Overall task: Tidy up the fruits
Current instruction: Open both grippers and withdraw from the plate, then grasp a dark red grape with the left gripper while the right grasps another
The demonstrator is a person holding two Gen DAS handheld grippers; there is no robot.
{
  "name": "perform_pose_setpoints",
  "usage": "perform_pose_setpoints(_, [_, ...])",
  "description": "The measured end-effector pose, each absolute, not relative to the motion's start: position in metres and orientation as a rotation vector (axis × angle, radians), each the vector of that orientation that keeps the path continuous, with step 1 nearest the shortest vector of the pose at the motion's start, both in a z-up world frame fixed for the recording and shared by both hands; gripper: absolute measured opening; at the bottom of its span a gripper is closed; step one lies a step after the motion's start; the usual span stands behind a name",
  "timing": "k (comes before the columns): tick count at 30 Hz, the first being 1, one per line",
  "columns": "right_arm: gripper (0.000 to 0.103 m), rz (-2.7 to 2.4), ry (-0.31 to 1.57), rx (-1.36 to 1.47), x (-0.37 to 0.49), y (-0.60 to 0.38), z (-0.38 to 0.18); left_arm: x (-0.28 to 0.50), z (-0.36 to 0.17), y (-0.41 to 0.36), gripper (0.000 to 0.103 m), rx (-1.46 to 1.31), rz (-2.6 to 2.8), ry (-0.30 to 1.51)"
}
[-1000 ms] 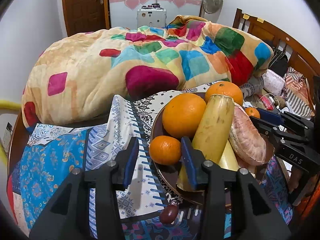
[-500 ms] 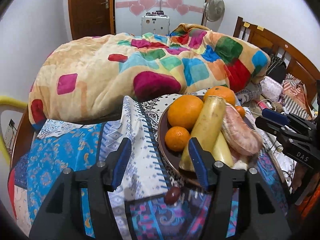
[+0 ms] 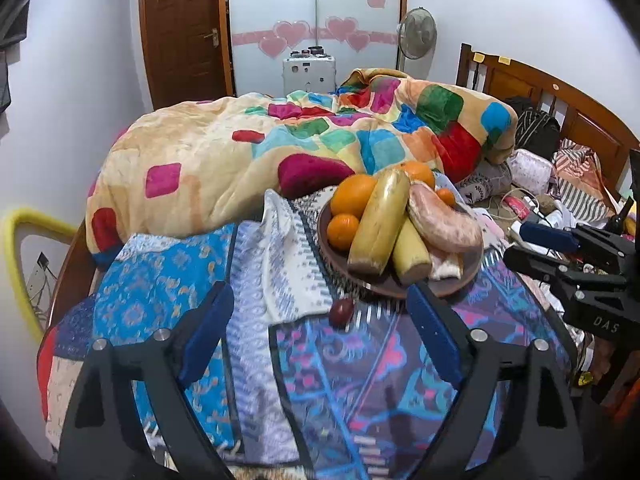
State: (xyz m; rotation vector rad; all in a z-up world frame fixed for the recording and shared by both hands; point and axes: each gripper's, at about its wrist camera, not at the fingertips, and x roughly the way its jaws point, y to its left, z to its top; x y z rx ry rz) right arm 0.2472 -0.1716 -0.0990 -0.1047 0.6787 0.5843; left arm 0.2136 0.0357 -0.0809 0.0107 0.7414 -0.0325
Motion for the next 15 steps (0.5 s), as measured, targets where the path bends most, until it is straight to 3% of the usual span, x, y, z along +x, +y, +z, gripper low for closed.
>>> perform_pose_setpoints(12, [0.045,0.617,0.83,-0.161,0.244,-0.15,-0.143,0.195,-0.118,0.043,0.089,0.007,-0.062,0.822])
perform_pose_setpoints(15, [0.045,0.632,0.865,-0.167,0.253,-0.141,-0.149,0.199,-0.127,0.049,0.08,-0.013,-0.077,0.845])
